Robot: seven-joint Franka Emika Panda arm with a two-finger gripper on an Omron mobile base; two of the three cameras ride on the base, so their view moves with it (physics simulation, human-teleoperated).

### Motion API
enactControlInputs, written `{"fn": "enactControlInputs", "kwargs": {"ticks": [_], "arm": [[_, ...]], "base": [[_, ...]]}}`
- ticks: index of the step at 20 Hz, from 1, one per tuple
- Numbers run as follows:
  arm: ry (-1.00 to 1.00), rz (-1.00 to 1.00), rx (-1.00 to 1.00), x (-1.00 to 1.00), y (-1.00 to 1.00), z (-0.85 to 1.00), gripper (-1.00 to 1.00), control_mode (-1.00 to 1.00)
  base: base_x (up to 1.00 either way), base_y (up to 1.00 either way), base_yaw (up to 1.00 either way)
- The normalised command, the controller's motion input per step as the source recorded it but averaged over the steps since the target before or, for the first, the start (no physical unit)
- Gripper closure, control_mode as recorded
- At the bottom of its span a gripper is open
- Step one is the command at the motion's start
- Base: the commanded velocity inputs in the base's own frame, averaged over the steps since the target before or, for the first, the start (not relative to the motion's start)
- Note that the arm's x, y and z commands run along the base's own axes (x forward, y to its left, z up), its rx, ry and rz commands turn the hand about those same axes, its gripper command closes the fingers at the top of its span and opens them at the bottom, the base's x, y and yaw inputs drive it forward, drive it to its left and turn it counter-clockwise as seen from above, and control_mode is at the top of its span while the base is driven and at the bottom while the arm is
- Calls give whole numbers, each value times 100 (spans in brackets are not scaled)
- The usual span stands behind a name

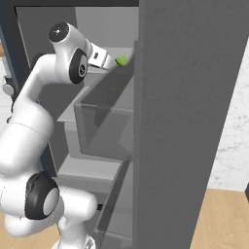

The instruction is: Grab a lemon wedge from the fridge and one ice cube from the ice bowl, and put them in the glass of lemonade.

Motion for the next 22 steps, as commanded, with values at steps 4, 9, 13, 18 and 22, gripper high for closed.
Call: {"fn": "enactControlInputs", "kwargs": {"ticks": [4, 9, 13, 18, 22], "arm": [[0, 0, 0, 70, -4, -9, -100, -100], [0, 0, 0, 71, -5, -13, -100, -100], [1, 0, 0, 68, -11, -9, -100, -100], [4, 0, 0, 61, -16, -3, -100, -100], [7, 0, 0, 59, -12, -2, -100, -100]], "base": [[0, 0, 0], [0, 0, 0], [0, 0, 0], [0, 0, 0], [0, 0, 0]]}}
